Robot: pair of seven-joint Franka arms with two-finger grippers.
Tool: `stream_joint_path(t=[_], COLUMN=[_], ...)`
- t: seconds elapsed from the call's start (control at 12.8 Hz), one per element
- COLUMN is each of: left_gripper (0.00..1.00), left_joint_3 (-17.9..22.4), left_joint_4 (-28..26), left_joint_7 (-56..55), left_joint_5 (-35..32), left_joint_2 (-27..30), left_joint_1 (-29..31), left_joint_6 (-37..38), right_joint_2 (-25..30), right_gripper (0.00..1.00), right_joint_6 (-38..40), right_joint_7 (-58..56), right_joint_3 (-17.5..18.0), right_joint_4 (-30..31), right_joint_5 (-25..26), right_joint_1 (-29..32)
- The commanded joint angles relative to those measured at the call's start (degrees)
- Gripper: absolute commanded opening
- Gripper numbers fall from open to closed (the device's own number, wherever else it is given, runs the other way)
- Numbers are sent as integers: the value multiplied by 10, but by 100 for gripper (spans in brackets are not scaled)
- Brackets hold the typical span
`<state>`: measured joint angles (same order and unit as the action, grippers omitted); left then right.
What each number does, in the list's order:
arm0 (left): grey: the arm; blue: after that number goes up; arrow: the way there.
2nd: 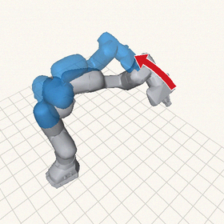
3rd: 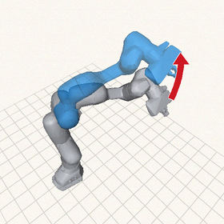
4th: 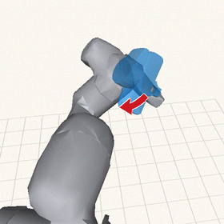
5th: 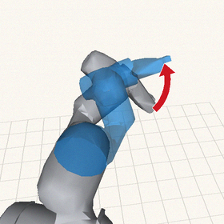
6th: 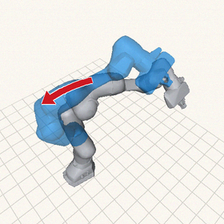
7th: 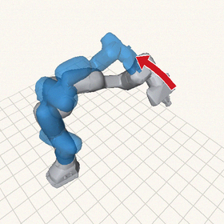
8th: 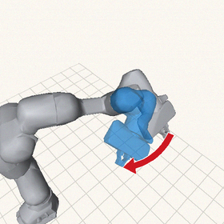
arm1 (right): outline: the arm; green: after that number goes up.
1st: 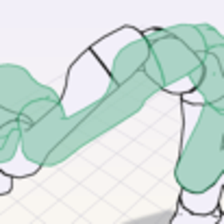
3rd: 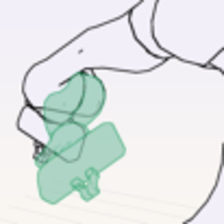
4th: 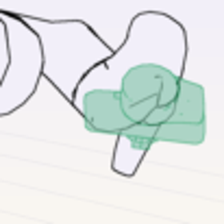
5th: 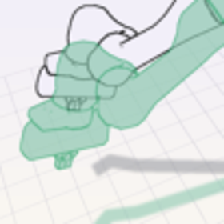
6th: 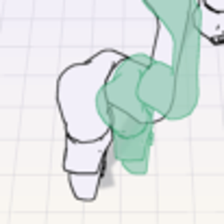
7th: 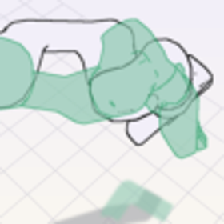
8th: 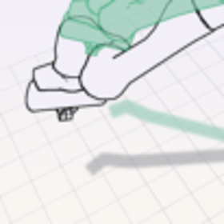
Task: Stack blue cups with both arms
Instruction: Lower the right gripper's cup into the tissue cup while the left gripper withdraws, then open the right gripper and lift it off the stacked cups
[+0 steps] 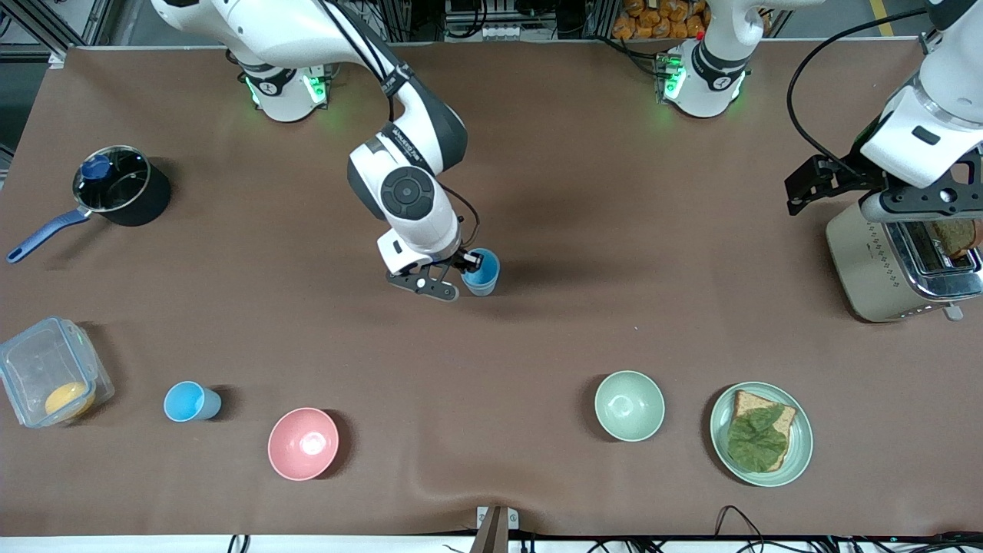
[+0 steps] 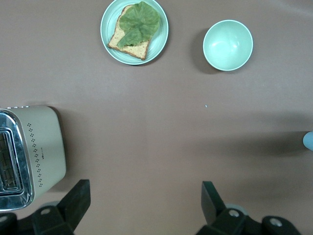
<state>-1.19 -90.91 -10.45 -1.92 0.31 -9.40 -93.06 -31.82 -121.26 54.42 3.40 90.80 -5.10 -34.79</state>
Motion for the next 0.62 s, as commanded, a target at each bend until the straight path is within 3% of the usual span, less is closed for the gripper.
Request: stream_joint_path(t=[0.0,0.55], left_gripper=[100,100], left_joint_3=[11,6], left_joint_4=[-12,3], left_joint_7=[4,-4], left_joint_5=[5,16], left_joint_2=[11,5], left_joint_1=[-8,-5], left_joint_6=[3,3], right_joint_2=[23,95], right_gripper=[100,100], right_joint_6=[43,203], right_joint_7=[-30,-321], right_joint_3=[6,6], right_joint_4=[-1,4], right_joint_5=[11,5], right_joint_1=[44,207])
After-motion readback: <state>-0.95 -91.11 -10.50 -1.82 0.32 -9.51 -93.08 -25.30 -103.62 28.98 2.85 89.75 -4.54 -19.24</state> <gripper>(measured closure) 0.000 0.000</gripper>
